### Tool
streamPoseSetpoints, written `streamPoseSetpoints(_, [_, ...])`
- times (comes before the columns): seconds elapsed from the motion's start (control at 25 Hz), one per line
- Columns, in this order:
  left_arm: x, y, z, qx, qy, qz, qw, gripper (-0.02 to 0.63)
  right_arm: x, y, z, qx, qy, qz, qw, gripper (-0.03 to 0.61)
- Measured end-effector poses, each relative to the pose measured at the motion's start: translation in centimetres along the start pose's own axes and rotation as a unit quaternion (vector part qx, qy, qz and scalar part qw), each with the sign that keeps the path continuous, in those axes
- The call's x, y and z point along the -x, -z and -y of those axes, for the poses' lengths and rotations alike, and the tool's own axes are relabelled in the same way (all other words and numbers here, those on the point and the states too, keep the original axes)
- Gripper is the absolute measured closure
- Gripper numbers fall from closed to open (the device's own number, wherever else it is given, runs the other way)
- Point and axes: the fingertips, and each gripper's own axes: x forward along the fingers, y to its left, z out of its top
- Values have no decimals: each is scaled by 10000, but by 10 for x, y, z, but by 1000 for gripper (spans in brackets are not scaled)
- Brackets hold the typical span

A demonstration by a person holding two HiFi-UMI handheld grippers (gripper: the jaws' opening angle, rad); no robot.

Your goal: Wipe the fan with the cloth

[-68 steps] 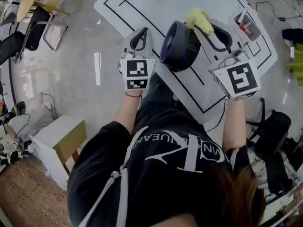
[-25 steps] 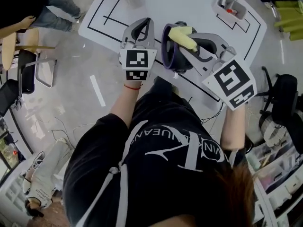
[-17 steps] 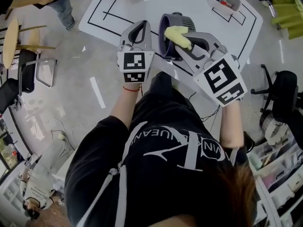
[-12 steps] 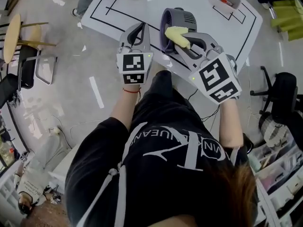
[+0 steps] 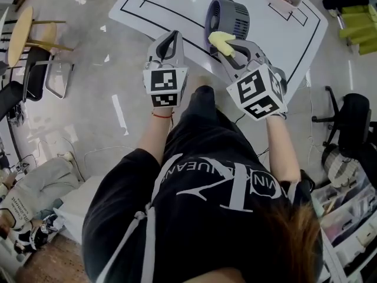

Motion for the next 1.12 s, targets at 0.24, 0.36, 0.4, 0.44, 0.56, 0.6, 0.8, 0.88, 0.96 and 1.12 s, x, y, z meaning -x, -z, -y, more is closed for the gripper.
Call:
streamPoseSetpoints(0.24, [21, -1, 1, -28, -116, 28, 9999, 603, -6, 9, -10, 199, 271, -57, 9994, 495])
streamPoseSetpoints(0.36, [40, 8, -2, -81, -237, -121, 9996, 603, -6, 11, -10, 251, 384, -3, 9989, 495])
streamPoseSetpoints(0.4, [49, 12, -5, -91, -290, -187, 9994, 603, -6, 11, -11, 257, 415, 18, 9988, 495])
streamPoseSetpoints(0.44, [58, 16, -8, -91, -344, -254, 9990, 603, -6, 11, -11, 258, 435, 39, 9987, 495])
streamPoseSetpoints(0.56, [76, 31, -21, -43, -472, -429, 9980, 603, -6, 10, -12, 312, 488, 45, 9983, 495])
streamPoseSetpoints(0.6, [78, 34, -28, -14, -499, -465, 9977, 603, -7, 10, -12, 372, 524, 13, 9979, 495])
streamPoseSetpoints(0.8, [63, 26, -60, 125, -403, -366, 9984, 603, -13, 8, -16, 703, 637, -305, 9950, 494])
streamPoseSetpoints(0.88, [52, 18, -69, 125, -261, -309, 9991, 603, -11, 7, -16, 450, 603, -257, 9968, 494])
streamPoseSetpoints(0.96, [44, 12, -78, 142, -90, -268, 9995, 603, -6, 3, -19, -22, 577, -95, 9983, 492])
streamPoseSetpoints(1.12, [24, 19, -97, 235, 167, -380, 9989, 603, -4, -6, -19, -677, 707, 179, 9950, 492])
